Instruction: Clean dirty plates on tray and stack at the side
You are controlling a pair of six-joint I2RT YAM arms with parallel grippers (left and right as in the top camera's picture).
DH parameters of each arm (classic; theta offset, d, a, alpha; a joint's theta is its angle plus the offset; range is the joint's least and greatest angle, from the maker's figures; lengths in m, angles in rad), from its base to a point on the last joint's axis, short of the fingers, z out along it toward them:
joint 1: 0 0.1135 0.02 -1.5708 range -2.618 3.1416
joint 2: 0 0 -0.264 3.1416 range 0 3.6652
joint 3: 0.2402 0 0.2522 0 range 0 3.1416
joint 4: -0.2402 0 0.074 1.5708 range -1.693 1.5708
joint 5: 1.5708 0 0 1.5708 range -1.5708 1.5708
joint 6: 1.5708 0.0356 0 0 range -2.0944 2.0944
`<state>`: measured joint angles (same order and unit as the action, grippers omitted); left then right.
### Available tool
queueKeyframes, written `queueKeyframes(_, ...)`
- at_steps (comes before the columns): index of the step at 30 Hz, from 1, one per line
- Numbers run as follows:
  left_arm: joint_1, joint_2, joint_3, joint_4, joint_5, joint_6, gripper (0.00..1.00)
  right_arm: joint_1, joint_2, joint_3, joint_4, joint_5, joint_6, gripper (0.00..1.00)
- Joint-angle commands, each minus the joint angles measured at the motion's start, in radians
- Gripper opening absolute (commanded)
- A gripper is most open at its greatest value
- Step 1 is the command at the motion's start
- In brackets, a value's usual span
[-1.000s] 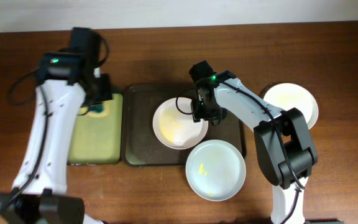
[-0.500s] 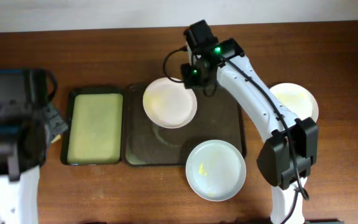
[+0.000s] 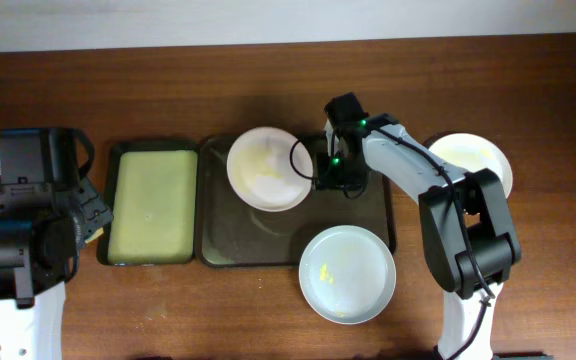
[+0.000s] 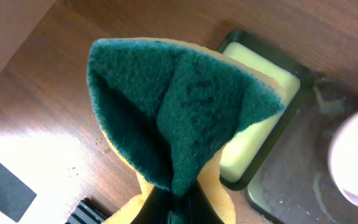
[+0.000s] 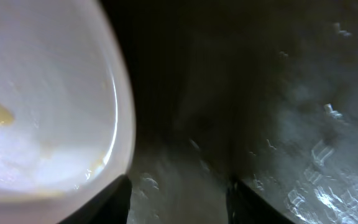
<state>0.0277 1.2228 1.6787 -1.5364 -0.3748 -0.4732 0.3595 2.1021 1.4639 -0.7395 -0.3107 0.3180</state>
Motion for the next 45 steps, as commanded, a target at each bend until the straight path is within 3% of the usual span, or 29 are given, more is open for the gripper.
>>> queueKeyframes(1, 0.003, -0.01, 0.003, 0.002, -0.006, -0.008, 0.04, 0.034, -0.001, -0.057, 0.061, -0.059, 0.005, 0.51)
queueKeyframes(8, 0.003, -0.01, 0.003, 0.002, -0.006, -0.008, 0.04, 0.04, -0.001, -0.051, 0.084, -0.054, 0.039, 0.5)
queueKeyframes(9, 0.003, -0.01, 0.003, 0.003, -0.006, -0.008, 0.04, 0.039, -0.001, -0.038, 0.088, -0.064, 0.061, 0.45)
queueKeyframes(13, 0.003, -0.01, 0.003, 0.003, -0.006, -0.008, 0.04, 0.039, -0.009, 0.097, 0.021, -0.059, 0.084, 0.45)
queueKeyframes(19, 0.003, -0.01, 0.003, 0.006, -0.006, -0.008, 0.03, 0.098, 0.04, 0.109, 0.063, 0.147, 0.083, 0.51)
queueKeyframes(22, 0.003, -0.01, 0.003, 0.006, -0.005, -0.008, 0.04, 0.119, 0.068, 0.107, 0.082, 0.165, 0.083, 0.43)
queueKeyframes(23, 0.003, -0.01, 0.003, 0.006, 0.005, -0.004, 0.04, 0.118, 0.068, 0.107, 0.075, 0.177, 0.08, 0.33)
queueKeyframes(27, 0.003, -0.01, 0.003, 0.01, 0.012, -0.004, 0.03, 0.117, 0.068, 0.107, 0.071, 0.173, 0.08, 0.18)
queueKeyframes(30, 0.003, -0.01, 0.003, 0.01, 0.012, -0.003, 0.02, 0.116, 0.068, 0.107, 0.092, 0.173, 0.08, 0.18)
queueKeyframes(32, 0.003, -0.01, 0.003, 0.01, 0.012, -0.004, 0.02, 0.116, 0.068, 0.112, 0.093, 0.173, 0.08, 0.04)
queueKeyframes(35, 0.003, -0.008, 0.003, 0.018, 0.012, 0.0, 0.0, 0.117, 0.05, 0.215, -0.019, 0.174, 0.03, 0.04)
queueKeyframes(40, 0.003, 0.024, 0.003, 0.023, 0.013, 0.019, 0.0, 0.13, 0.046, 0.538, -0.315, 0.173, 0.027, 0.04)
queueKeyframes(42, 0.003, 0.024, 0.003, 0.025, 0.013, 0.019, 0.0, 0.177, 0.046, 0.578, -0.323, 0.196, 0.027, 0.04)
queueKeyframes(45, 0.003, 0.024, 0.003, 0.024, 0.013, 0.018, 0.0, 0.304, 0.047, 0.605, -0.232, 0.401, 0.027, 0.04)
